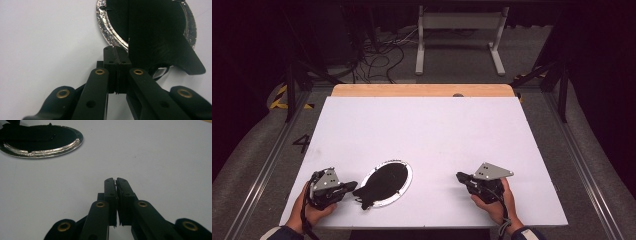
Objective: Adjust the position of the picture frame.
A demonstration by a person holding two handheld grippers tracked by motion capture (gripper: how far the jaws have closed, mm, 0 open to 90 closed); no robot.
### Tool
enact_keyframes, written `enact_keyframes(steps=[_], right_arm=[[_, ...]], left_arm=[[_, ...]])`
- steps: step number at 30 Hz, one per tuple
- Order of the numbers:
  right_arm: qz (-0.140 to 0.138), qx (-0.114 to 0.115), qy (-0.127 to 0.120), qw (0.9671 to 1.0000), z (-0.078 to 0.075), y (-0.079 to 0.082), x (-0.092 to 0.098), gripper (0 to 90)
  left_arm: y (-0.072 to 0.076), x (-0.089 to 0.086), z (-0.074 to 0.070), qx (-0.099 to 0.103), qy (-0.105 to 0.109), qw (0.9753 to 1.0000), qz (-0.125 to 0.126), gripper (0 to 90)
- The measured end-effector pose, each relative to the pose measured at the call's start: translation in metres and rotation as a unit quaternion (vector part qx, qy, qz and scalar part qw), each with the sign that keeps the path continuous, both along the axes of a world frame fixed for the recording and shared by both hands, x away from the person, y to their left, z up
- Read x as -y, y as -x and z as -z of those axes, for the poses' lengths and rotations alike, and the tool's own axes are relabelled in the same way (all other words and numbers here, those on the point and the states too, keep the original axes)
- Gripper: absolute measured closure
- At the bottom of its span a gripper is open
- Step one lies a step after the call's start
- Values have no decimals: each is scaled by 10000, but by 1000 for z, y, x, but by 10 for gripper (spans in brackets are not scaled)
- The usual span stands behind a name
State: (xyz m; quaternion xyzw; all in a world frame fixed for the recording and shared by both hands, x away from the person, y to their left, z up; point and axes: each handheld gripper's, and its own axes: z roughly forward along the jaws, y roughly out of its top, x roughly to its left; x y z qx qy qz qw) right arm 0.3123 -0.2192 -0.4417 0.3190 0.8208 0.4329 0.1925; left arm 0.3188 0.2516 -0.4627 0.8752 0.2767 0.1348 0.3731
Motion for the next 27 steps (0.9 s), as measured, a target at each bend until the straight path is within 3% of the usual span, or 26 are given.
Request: enact_keyframes(steps=[4, 7, 14, 19, 27], right_arm=[[-38, -38, 70, 10000, 2, 0, -3, 872], [-15, -70, 71, 9999, 3, 2, 0, 884], [39, -37, 98, 9999, 2, 4, 5, 883], [85, -70, 156, 9998, 4, 3, 5, 890], [59, -168, 216, 9996, 8, 4, 6, 892]], left_arm=[[-6, 3, 0, 13, -99, 9999, 92, 892], [-7, 5, 3, -106, -161, 9995, 253, 896], [-8, 6, 5, -164, -46, 9992, 373, 896], [-12, 9, 6, -214, 66, 9992, 321, 898], [-8, 15, 6, -211, 55, 9988, 428, 899]])
